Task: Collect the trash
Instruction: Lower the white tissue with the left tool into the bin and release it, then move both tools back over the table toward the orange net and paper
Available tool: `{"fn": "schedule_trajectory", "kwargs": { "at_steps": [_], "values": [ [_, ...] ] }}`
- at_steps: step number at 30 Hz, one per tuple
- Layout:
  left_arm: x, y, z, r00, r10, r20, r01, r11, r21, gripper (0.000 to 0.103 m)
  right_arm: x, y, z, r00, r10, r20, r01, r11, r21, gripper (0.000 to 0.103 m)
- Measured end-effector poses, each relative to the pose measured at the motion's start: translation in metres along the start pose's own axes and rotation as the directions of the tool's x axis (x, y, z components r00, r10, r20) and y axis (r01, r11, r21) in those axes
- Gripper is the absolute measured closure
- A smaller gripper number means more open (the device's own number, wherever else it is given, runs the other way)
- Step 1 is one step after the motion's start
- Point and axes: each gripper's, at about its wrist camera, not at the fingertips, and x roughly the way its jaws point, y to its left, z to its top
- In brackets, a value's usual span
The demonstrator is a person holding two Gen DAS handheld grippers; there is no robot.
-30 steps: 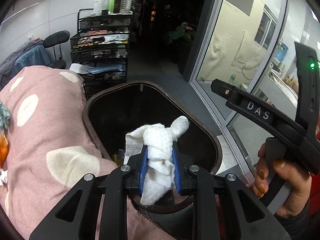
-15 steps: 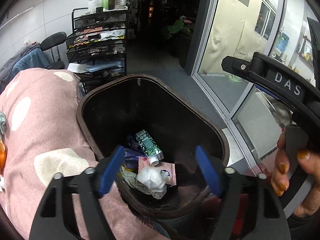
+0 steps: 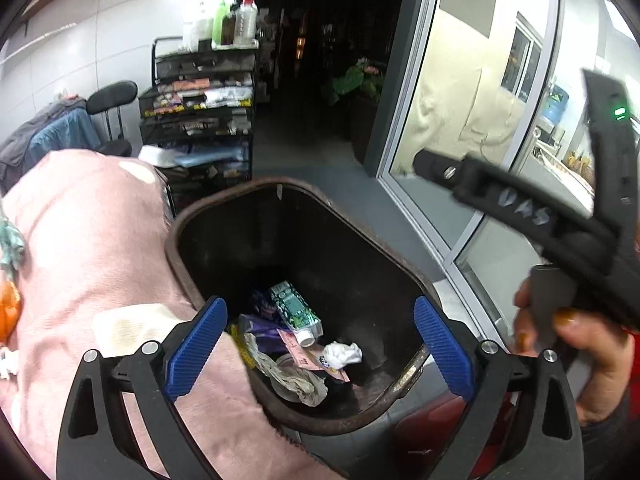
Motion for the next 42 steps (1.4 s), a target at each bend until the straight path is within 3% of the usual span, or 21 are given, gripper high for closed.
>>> {"fn": "schedule_trajectory", "kwargs": {
  "at_steps": [8,20,29,30,37,42],
  "values": [
    [-0.053,0.02,-0.007,0.992,0.053,0.116,-0.052,0.999,-0.013,0.005,0.003,0.023,-0.01,0.998,0.069,-0.003,-0.069,0.997,-0.042,0.006],
    [-0.106,0.099,-0.031,0.962,0.223,0.156,-0.197,0.967,-0.164,0.005,0.003,0.1,-0.03,0.971,0.228,-0.071,-0.237,0.957,-0.167,0.006],
    [-0.14,0.174,-0.058,0.927,0.36,0.102,-0.316,0.9,-0.3,0.006,0.001,0.175,-0.048,0.908,0.376,-0.185,-0.414,0.871,-0.263,0.006],
    [-0.144,0.182,-0.062,0.926,0.367,0.095,-0.32,0.892,-0.319,0.006,0.001,0.188,-0.051,0.892,0.398,-0.213,-0.446,0.852,-0.275,0.006],
    [-0.165,0.233,-0.092,0.906,0.423,0.02,-0.376,0.827,-0.418,0.006,0.005,0.248,-0.068,0.832,0.438,-0.34,-0.545,0.76,-0.354,0.006],
    [-0.173,0.262,-0.101,0.902,0.43,-0.025,-0.39,0.79,-0.473,0.006,0.013,0.29,-0.082,0.81,0.421,-0.409,-0.578,0.693,-0.431,0.006]
  ]
}}
